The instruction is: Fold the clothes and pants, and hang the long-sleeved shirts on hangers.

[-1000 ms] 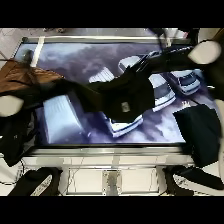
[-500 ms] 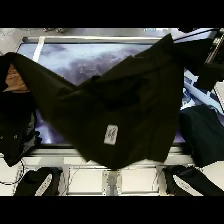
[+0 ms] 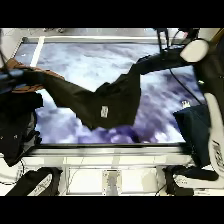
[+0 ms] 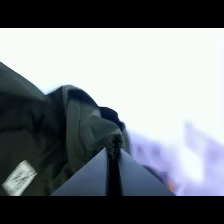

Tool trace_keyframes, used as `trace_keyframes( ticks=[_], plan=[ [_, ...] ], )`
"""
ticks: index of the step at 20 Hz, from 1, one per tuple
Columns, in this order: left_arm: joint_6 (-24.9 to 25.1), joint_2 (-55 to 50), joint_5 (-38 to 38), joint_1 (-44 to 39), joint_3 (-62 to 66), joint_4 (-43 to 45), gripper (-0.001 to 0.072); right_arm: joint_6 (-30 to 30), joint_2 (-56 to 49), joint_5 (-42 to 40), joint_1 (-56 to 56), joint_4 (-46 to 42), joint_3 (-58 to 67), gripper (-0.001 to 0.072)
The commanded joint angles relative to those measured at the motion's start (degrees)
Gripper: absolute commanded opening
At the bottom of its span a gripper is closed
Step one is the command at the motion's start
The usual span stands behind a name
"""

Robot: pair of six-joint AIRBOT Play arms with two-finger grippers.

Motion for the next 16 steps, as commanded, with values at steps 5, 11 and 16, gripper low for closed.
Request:
trace_keyframes(
  ticks=[5,11,16],
  plan=[
    [-0.33,-9.92,8.52,0.48,4.87,1.51,0.0007,-1.7,-10.82,-14.8,-5.38,0.35,9.49,0.0036],
    [1.36,-10.29,-11.87,0.5,4.83,5.62,0.0007,-1.38,-9.42,-2.54,-7.58,0.13,9.55,0.0037],
    [3.02,-9.53,-17.44,0.39,4.83,5.6,0.0007,-1.38,-9.35,5.68,-7.5,-2.43,9.38,0.0037]
  ],
)
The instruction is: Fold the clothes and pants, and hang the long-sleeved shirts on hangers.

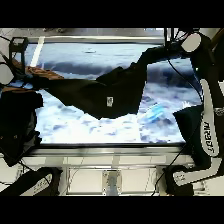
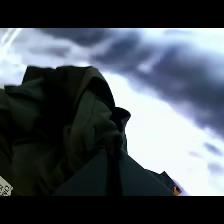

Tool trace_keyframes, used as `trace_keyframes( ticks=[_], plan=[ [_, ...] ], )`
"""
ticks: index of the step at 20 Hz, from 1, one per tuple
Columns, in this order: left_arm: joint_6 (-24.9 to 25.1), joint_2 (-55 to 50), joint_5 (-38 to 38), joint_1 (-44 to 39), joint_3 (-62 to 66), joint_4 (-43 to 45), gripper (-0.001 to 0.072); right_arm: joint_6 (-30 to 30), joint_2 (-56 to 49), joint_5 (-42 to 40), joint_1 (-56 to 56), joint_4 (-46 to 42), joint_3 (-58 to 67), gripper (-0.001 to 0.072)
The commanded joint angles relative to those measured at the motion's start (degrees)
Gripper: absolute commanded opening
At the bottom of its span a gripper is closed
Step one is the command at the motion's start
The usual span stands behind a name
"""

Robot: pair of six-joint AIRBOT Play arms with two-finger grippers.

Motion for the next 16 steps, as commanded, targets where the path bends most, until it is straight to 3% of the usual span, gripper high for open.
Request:
trace_keyframes(
  ticks=[1,4,5,6,7,8,9,11,16],
  plan=[
    [0.92,-1.16,-1.38,-0.02,0.07,0.68,0.0007,0.0,-1.18,3.45,-0.09,-2.86,-0.04,0.0037],
    [1.53,-7.93,1.55,-0.04,0.07,0.5,0.0008,0.57,-6.45,-2.47,-0.46,-3.54,-0.04,0.0038],
    [1.53,-10.88,1.99,-0.04,0.07,-0.33,0.0009,2.78,-8.74,-4.07,-0.46,-3.5,-0.04,0.008],
    [1.51,-14.12,2.69,-0.04,0.07,-0.83,0.0092,5.01,-11.21,-5.46,-0.46,-3.3,-0.04,0.0338],
    [1.51,-16.85,3.61,-0.04,0.09,-1.09,0.0428,6.32,-13.25,-6.25,-0.46,-2.82,-0.02,0.0587],
    [1.44,-19.08,4.68,-0.04,0.13,-1.25,0.0703,6.93,-14.71,-6.54,-0.48,-2.75,-0.02,0.0587],
    [1.46,-20.11,5.35,-0.02,0.13,-1.25,0.066,7.52,-15.34,-6.45,-0.74,-3.34,-0.02,0.0586],
    [1.49,-18.69,5.86,1.03,0.13,-1.05,0.066,7.56,-14.38,-3.15,-2.54,-3.34,0.92,0.0561],
    [0.37,-5.9,3.61,12.07,-4.48,-2.16,0.0659,4.37,-4.09,16.94,-12.41,-2.64,-1.25,0.0547]
  ],
)
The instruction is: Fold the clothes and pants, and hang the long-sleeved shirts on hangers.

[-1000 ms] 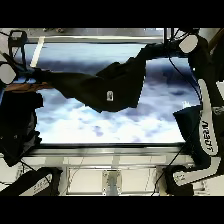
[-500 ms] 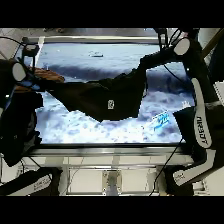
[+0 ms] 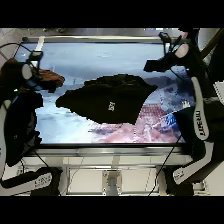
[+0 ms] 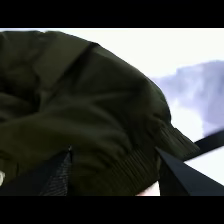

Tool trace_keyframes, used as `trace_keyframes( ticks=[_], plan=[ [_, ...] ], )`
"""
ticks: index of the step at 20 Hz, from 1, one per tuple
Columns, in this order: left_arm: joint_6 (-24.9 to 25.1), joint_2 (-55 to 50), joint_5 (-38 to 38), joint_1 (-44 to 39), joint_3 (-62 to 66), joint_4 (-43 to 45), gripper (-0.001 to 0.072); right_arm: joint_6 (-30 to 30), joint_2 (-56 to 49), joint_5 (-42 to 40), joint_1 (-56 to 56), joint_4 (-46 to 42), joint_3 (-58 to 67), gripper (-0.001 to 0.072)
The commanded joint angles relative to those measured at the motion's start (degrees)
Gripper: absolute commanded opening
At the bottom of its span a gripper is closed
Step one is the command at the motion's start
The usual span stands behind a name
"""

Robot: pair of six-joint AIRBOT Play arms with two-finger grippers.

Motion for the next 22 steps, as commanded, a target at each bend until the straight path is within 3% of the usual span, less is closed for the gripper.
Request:
trace_keyframes(
  ticks=[1,3,5,8,10,14,16,22],
  plan=[
    [-1.42,8.96,-1.68,9.2,-8.0,-3.23,0.0659,-2.89,8.0,14.34,-6.21,1.46,-6.16,0.0547],
    [-1.36,15.19,-0.76,15.32,-20.68,-11.89,0.0659,-4.22,17.62,10.19,-7.87,5.84,-22.86,0.0547],
    [-1.36,19.87,4.24,18.71,-31.87,-20.81,0.0659,-4.63,29.4,-4.39,-7.65,15.15,-44.94,0.0549],
    [-1.16,21.0,13.03,19.04,-38.62,-33.22,0.064,-6.67,46.01,-31.43,-5.64,45.51,-75.97,0.0554],
    [0.42,17.9,17.59,17.05,-38.38,-37.83,0.064,-7.82,51.98,-37.62,-2.19,55.3,-88.39,0.0554],
    [2.97,9.4,21.27,12.07,-34.8,-43.04,0.064,-7.87,51.74,-39.28,8.48,55.49,-91.27,0.056],
    [2.97,6.47,21.29,10.95,-32.76,-42.99,0.064,-4.85,50.12,-40.61,12.7,55.69,-91.03,0.0559],
    [2.95,4.61,22.67,10.97,-31.56,-45.57,0.064,-0.2,41.92,-43.34,19.71,56.35,-90.99,0.0551]
  ],
)
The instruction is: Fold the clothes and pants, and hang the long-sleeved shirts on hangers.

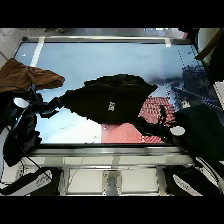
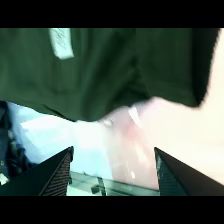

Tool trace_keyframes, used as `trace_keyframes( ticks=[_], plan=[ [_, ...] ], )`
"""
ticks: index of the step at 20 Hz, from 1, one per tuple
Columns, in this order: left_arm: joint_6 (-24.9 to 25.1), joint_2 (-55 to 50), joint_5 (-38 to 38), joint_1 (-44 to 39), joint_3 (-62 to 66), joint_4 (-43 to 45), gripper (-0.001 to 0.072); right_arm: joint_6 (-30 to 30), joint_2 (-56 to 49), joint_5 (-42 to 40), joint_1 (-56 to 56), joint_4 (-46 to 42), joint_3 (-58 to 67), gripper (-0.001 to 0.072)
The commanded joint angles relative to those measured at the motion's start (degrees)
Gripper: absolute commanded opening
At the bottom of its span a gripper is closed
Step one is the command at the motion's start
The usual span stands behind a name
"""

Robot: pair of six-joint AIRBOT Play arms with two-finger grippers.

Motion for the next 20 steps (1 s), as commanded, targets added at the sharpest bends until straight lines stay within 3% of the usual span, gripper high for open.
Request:
trace_keyframes(
  ticks=[1,9,14,16,18,20],
  plan=[
    [0.11,-0.96,2.47,-0.28,0.5,-3.65,0.064,3.19,-4.72,-4.92,4.79,2.84,-0.35,0.0552],
    [0.13,-0.96,4.26,-0.28,0.52,-4.74,0.064,3.19,-14.36,-17.84,8.81,5.95,5.29,0.0549],
    [0.13,-0.96,4.26,-0.28,0.52,-4.7,0.064,3.19,-18.08,-16.55,8.83,7.74,7.78,0.0542],
    [0.15,-1.03,4.26,-0.28,0.37,-4.66,0.064,3.02,-18.38,-18.84,8.83,7.74,9.33,0.0328],
    [0.11,-1.33,4.26,-0.28,0.26,-1.86,0.064,2.97,-18.38,-21.42,8.81,7.69,10.88,0.0322],
    [0.09,-2.16,4.26,-0.28,0.22,-0.39,0.064,2.51,-18.4,-21.66,8.83,7.13,11.87,0.0362]
  ],
)
